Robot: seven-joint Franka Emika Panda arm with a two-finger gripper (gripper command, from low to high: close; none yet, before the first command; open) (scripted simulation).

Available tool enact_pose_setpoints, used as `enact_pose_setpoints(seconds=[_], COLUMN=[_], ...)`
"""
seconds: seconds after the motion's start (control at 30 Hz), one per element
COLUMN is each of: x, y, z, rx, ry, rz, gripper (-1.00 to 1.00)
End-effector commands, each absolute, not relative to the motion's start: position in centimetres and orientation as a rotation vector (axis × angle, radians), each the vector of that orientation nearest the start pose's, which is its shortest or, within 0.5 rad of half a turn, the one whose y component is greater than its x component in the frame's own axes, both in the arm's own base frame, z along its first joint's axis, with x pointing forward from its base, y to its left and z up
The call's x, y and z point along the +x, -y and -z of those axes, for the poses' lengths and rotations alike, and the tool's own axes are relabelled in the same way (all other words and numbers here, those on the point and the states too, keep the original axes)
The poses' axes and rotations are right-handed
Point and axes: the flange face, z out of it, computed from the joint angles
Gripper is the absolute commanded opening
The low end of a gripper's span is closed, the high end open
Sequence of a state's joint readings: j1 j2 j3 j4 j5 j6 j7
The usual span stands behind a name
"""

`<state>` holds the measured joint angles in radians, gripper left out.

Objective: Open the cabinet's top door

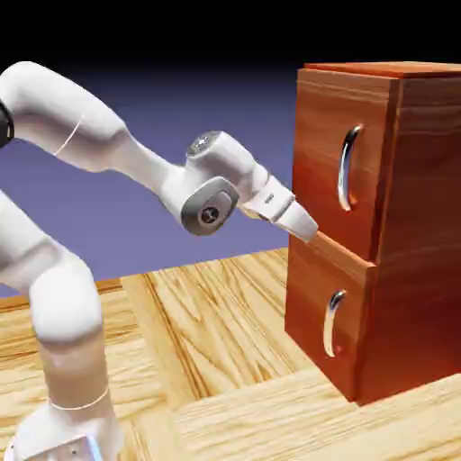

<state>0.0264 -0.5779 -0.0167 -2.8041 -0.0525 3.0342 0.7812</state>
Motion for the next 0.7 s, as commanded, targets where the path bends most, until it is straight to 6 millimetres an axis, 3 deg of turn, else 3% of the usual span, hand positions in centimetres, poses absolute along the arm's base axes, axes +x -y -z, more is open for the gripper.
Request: enact_pose_setpoints(seconds=[0.0,0.33,0.67], x=[38.9,38.2,36.9], y=[-1.0,-2.8,-3.4], z=[-46.8,-50.7,-53.4], rx=[-2.475,-2.422,-2.342], ry=[-0.929,-0.858,-0.809], rz=[1.066,1.188,1.319], gripper=[0.0,0.0,0.0])
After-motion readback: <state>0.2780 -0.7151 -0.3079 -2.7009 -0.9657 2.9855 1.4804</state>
